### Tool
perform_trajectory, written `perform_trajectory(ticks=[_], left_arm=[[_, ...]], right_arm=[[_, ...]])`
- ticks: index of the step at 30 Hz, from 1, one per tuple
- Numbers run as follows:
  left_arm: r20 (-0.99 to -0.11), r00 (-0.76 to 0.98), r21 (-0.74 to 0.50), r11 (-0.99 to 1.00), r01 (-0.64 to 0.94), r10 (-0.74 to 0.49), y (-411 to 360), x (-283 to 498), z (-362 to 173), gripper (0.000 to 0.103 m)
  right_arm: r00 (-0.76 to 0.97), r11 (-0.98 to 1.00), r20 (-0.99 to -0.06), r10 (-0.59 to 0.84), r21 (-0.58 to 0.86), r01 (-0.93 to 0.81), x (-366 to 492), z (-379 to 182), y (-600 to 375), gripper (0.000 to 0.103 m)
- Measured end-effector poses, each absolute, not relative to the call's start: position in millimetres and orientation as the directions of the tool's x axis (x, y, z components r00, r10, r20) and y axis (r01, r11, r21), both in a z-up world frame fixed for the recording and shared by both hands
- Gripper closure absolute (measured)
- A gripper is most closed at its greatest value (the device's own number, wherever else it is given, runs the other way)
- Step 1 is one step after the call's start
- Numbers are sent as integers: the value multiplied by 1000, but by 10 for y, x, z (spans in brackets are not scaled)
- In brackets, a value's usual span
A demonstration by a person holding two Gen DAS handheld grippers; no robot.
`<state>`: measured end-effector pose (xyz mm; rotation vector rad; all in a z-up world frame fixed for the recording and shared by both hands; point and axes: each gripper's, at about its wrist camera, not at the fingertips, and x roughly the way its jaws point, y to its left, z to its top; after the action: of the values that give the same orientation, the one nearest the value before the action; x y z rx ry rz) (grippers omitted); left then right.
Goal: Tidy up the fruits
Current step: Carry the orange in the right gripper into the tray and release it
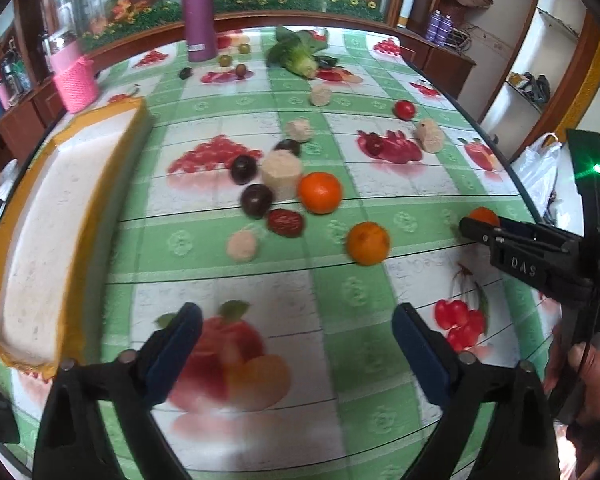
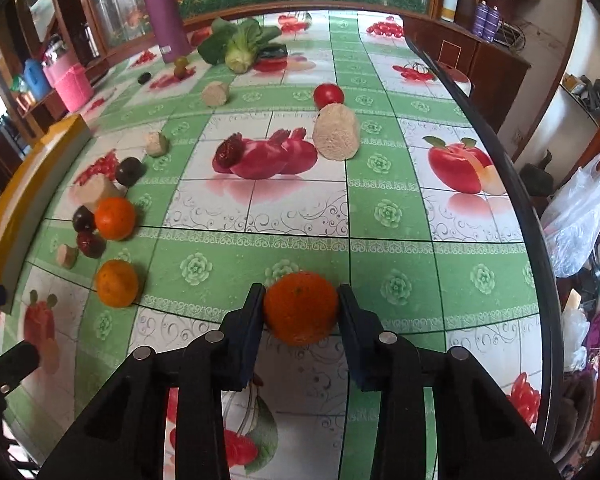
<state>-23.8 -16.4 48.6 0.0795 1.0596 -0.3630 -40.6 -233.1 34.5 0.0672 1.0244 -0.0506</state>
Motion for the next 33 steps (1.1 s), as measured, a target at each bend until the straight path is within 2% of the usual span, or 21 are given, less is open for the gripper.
perform_trajectory(ticks=[5,11,14,15,16,17,27,33], left_arm=[[-879,358,-188,919,347,-315,-465,-81,350,26],[-887,329,-215,920,328,-325,-712,59,211,29],[-882,355,-196,926,322,-310,-772,104,186,42],[-878,363,-192,926,325,-310,-788,112,185,53],[-875,372,-187,926,327,-308,-785,121,190,58],[-872,380,-186,927,325,-308,-780,131,187,68],[-849,347,-287,899,331,-399,-550,32,198,69],[-833,369,-287,893,346,-411,-352,-150,359,69]], right_arm=[[529,999,-849,-25,4,54,-605,389,-2335,68],[523,999,-852,-15,9,43,-753,348,-2375,68],[516,999,-857,-5,19,43,-795,309,-2403,68],[513,999,-858,-1,25,44,-801,297,-2414,68],[512,999,-859,3,30,44,-808,289,-2419,68],[511,999,-859,5,31,43,-809,285,-2420,68],[524,999,-851,26,46,25,-857,331,-2371,68],[561,997,-826,54,75,15,-930,495,-2313,68]])
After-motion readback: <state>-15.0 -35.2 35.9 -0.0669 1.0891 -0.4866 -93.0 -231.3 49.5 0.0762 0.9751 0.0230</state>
